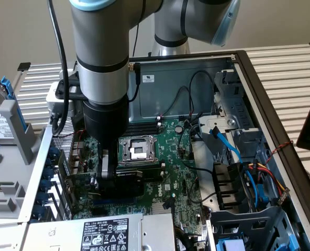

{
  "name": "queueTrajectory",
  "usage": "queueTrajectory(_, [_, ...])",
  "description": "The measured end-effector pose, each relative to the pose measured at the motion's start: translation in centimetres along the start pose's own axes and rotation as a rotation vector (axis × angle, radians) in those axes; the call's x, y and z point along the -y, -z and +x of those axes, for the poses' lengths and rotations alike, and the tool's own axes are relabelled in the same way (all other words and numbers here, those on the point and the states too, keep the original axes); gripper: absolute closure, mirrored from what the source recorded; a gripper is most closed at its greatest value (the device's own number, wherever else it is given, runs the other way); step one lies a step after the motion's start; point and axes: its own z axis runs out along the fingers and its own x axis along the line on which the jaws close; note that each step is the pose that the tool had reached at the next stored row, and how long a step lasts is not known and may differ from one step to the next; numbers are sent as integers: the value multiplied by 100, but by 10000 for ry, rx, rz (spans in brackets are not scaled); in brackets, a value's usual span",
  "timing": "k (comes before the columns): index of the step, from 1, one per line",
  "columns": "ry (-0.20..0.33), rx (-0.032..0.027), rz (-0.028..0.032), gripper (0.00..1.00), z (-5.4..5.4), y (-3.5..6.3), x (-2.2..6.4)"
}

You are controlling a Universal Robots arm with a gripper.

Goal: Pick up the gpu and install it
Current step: 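Insert the gpu into the slot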

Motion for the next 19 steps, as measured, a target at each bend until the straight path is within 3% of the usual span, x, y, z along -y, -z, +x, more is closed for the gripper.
queueTrajectory(19, [-4,-57,32,73,0,-11,-6])
